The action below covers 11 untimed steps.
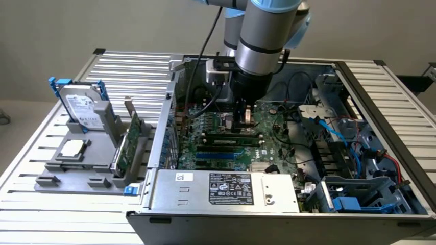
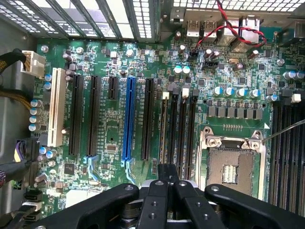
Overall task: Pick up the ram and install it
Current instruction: 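Press down the ram until it locks into place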
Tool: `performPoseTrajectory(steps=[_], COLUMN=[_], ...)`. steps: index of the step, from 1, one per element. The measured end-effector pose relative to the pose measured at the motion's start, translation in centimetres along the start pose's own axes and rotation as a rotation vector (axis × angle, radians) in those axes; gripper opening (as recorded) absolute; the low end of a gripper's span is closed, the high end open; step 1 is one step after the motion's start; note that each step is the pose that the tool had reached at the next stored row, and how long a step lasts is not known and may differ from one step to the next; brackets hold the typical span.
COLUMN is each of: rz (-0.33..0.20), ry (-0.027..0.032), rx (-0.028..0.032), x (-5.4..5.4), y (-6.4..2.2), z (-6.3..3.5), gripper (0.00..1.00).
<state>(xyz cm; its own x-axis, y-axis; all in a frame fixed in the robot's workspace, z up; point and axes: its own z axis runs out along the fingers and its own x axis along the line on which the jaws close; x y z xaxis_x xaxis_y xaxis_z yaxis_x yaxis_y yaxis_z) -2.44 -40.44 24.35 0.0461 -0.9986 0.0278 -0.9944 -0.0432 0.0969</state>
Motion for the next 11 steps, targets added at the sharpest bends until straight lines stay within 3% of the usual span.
performPoseTrajectory(steps=[6,11], rz=[0.027,0.049], ry=[-0.0026,-0.0020], rx=[0.0077,0.0094], x=[0.00,0.01], y=[-0.02,-0.02], z=[-0.02,-0.03], gripper=[0.11,0.11])
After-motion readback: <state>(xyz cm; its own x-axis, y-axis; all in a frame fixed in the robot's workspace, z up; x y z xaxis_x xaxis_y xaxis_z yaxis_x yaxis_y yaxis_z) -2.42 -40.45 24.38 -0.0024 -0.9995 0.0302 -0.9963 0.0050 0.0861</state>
